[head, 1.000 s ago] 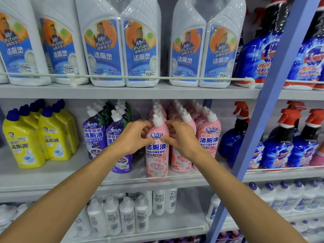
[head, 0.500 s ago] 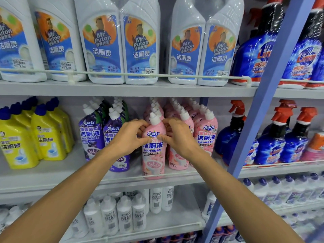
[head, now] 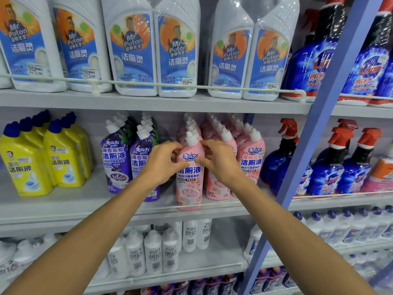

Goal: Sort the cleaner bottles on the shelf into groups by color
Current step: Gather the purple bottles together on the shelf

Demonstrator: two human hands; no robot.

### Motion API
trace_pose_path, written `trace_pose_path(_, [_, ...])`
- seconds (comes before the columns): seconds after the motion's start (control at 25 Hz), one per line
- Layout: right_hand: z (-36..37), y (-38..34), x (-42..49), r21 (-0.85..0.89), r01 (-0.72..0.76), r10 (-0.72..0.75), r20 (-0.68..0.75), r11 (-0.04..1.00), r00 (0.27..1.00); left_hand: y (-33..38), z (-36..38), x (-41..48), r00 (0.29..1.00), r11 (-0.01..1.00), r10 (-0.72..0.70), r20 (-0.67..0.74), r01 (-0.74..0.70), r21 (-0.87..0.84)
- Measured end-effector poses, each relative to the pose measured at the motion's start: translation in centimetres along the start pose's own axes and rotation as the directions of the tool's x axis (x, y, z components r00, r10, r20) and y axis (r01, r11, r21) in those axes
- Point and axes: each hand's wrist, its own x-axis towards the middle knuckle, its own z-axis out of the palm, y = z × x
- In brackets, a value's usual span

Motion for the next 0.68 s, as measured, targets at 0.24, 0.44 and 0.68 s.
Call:
trace_pose_path(0.24, [-1.0, -0.4, 0.0, -0.037, -0.021, 0.022, 0.017, 0.999, 1.000, 1.1, 0.2, -0.1, 1.000, 1.000, -0.003, 0.022, 0.002, 0.019])
trace_pose_path(0.44, [-1.2, -0.6, 0.1, -0.025, -0.027, 0.028, 0.027, 0.999, 0.999, 1.1, 0.3, 0.0, 1.000, 0.999, -0.021, 0.012, 0.021, 0.032])
trace_pose_path(0.68, [-1.3, -0.5, 0.0, -0.047, -0.021, 0.023, 0.037, 0.999, 0.999, 1.2, 0.4, -0.3, 0.999, 0.999, -0.045, 0.009, 0.044, 0.016])
